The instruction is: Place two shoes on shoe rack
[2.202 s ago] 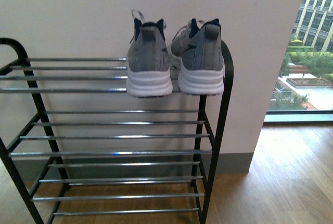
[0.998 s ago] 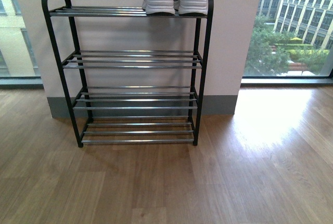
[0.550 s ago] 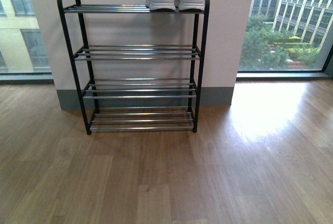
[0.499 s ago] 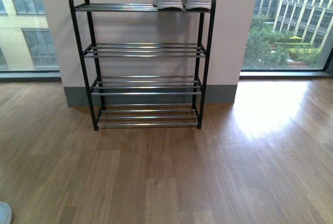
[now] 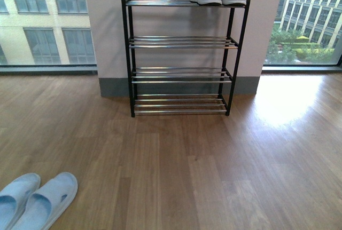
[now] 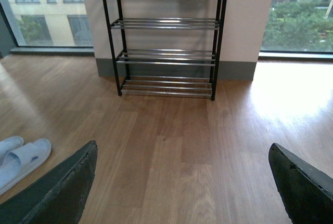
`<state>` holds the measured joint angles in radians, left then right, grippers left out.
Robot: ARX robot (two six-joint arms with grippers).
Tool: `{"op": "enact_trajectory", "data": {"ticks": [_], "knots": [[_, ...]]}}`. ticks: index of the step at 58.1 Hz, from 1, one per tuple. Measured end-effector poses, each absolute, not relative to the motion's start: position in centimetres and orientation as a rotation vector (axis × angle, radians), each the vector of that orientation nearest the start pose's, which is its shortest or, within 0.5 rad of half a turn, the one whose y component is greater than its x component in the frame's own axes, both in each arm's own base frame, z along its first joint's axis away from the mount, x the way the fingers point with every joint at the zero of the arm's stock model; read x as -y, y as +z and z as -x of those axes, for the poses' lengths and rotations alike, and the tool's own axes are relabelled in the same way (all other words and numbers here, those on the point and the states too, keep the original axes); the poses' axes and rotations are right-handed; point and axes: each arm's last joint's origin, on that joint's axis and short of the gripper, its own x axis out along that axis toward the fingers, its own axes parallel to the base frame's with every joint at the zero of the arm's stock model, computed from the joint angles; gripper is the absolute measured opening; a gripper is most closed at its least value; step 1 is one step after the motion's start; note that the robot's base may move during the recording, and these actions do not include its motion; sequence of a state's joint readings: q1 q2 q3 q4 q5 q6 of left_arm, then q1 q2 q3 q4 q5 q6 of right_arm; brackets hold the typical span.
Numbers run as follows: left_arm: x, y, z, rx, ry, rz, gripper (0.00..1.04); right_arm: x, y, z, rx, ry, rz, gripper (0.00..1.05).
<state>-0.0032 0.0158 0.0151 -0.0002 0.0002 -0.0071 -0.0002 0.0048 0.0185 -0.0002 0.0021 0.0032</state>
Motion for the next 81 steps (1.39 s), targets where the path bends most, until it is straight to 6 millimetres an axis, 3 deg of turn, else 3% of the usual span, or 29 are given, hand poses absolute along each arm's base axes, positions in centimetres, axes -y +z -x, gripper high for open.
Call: {"op": "enact_trajectory", "data": {"ticks": [81], "knots": [[0.03,16.74,-9.78,-0.001,-0.001,0.007,0.95,0.0,16.94,-9.68,0.014,0.001,-0.003,0.95]]}}
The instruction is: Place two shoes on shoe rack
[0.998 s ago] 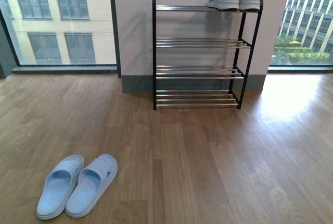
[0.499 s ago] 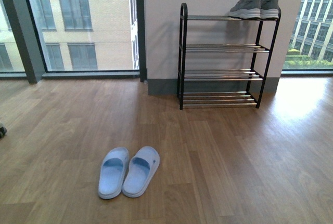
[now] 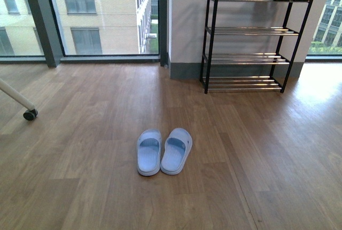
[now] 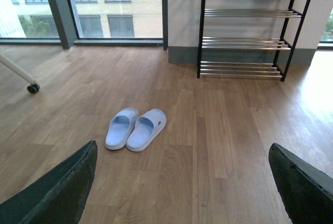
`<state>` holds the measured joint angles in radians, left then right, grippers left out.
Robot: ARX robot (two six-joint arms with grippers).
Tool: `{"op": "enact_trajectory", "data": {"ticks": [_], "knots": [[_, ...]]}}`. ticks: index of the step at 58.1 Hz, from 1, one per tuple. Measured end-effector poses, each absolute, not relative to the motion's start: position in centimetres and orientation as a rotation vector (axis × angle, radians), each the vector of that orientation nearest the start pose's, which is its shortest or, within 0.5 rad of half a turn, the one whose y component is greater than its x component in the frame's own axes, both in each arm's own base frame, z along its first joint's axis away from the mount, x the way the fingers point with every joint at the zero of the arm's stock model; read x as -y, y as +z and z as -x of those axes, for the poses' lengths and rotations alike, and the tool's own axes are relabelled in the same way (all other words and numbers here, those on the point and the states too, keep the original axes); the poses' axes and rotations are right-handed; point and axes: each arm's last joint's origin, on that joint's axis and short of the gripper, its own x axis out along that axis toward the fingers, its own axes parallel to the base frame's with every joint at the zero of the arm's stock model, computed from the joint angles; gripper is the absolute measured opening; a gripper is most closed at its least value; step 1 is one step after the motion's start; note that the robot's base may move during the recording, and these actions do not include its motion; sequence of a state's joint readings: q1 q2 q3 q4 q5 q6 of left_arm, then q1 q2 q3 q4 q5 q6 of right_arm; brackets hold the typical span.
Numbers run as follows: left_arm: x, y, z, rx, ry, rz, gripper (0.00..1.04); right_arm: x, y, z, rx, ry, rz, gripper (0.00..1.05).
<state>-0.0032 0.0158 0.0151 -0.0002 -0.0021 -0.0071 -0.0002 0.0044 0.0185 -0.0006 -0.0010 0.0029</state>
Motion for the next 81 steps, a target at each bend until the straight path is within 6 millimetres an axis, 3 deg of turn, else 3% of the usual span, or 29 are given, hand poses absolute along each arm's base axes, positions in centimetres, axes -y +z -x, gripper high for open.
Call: {"op": "enact_trajectory", "data": {"ticks": [81], "knots": [[0.03,16.74,-9.78,-0.001,-0.002,0.007,0.95,0.0,16.94,-9.68,0.014,0.0,-0.003,0.95]]}}
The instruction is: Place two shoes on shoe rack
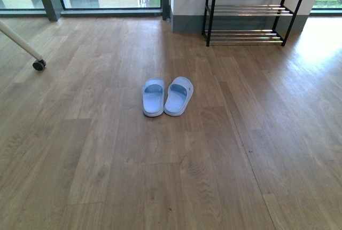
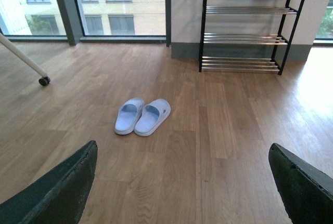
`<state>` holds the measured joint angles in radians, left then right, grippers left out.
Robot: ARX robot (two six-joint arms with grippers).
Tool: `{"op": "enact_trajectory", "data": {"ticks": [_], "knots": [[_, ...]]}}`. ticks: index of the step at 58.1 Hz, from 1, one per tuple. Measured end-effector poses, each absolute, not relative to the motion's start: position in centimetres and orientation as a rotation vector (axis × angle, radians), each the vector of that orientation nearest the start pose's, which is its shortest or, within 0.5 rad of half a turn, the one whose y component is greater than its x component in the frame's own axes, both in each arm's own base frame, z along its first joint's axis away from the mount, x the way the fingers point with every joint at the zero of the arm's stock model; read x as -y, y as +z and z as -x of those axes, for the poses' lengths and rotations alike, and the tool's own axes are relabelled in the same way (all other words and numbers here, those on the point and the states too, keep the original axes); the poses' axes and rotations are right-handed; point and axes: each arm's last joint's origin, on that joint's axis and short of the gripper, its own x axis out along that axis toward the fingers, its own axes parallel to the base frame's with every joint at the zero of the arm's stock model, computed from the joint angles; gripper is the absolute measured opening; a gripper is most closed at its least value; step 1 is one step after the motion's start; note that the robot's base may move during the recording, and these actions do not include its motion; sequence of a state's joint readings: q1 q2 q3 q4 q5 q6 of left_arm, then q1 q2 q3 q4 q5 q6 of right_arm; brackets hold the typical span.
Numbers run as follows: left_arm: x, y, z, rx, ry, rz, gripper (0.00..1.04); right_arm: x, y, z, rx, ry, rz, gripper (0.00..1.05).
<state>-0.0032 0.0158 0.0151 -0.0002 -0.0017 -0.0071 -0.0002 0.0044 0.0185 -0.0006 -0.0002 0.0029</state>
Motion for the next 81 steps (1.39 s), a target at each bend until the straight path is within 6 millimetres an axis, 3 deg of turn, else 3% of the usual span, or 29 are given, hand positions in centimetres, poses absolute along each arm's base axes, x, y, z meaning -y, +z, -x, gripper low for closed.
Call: {"op": "enact_trajectory", "data": {"ticks": [81], "knots": [[0.03,16.74,-9.78,-0.001,-0.004,0.007,0.95,0.01,16.94,-9.68,0.014,-0.003,-0.003,0.95]]}}
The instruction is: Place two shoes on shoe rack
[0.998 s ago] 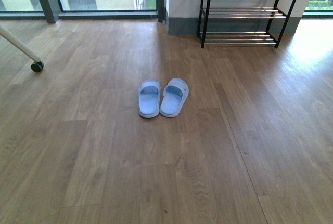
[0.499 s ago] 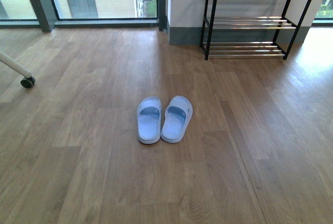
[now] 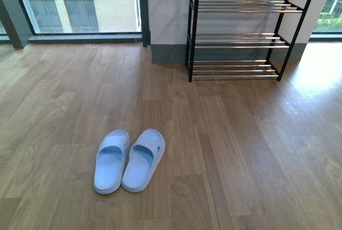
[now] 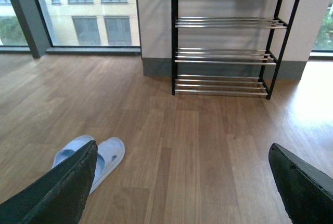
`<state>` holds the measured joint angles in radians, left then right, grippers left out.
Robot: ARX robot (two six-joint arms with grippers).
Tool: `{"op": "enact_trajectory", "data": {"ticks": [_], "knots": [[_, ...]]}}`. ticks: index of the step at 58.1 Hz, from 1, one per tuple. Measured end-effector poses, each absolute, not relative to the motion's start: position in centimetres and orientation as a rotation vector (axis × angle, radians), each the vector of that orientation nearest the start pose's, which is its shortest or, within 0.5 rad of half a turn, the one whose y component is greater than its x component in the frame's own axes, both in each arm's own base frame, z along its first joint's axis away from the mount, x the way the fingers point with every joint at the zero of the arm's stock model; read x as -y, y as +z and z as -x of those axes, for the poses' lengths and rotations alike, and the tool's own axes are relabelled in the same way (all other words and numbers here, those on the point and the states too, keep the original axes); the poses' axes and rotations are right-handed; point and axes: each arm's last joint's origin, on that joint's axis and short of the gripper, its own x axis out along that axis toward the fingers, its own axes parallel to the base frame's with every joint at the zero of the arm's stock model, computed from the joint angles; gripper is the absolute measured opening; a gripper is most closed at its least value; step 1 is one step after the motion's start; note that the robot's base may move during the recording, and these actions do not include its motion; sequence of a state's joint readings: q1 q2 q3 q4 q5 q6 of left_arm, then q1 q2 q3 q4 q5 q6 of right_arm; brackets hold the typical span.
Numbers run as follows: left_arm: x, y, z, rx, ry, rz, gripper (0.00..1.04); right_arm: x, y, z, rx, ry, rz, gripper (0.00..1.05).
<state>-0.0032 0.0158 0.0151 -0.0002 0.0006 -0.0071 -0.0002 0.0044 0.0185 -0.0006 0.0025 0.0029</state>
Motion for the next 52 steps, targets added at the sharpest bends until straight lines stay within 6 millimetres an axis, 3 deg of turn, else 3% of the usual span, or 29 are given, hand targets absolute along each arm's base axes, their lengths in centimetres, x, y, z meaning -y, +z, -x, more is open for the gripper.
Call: {"op": "enact_trajectory", "data": {"ticks": [45,49,52], "knots": [[0.0,16.7,-9.8,-0.004,0.004,0.012,0.95,0.0,16.9,-9.7,0.013,0.0,-0.003,0.95],[0.0,16.6,-10.2,-0.234,0.138,0.157,0.95,0.0,16.9,-9.7,0.013,0.0,-0.003,0.95],[0.1,16.9,-12.4,-0.388,0.194,0.347,0.95,0.0,16.9,-9.7,0.013,0.0,-0.003,0.95]]}}
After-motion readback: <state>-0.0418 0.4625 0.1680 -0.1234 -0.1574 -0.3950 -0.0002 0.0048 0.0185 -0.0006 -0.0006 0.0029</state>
